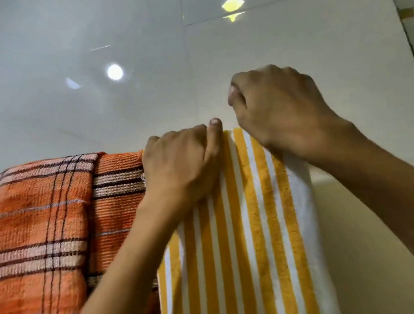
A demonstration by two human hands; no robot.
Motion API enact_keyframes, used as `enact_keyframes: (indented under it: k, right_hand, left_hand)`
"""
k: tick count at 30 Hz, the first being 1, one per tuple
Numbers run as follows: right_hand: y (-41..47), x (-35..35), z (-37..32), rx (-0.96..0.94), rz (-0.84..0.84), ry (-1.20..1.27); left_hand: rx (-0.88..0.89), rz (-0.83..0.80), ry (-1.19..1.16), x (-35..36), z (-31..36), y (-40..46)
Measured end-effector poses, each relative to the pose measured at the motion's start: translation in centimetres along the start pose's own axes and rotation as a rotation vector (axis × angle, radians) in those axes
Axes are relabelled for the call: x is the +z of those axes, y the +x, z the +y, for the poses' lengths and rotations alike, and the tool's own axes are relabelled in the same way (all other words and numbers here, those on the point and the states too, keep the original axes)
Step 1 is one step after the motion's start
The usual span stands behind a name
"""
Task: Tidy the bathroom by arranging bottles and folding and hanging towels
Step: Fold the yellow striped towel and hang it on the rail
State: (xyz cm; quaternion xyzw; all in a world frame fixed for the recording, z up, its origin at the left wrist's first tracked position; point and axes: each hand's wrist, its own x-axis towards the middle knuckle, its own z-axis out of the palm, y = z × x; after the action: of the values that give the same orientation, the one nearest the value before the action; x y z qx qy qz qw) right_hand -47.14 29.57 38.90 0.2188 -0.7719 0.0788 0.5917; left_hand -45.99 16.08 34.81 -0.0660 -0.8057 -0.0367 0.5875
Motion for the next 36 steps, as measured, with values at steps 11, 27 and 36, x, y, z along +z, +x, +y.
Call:
enact_keyframes:
  k: [11, 27, 36]
  right_hand:
    - [2.9, 1.7, -1.8, 0.157, -0.670, 0.159]
    - [-1.3, 0.1, -2.0, -0.009, -0.378, 0.031]
    - [3.6, 0.6, -0.9, 0.083, -0.895, 0.301]
  left_hand:
    - [-0.255, -0.176, -0.110, -1.1, -2.2, 5.1]
    - [-0.217, -0.748, -0.229, -2.4, -1.3, 5.5]
    - [-0.197, -0.559, -0.252, -2.7, -2.9, 5.2]
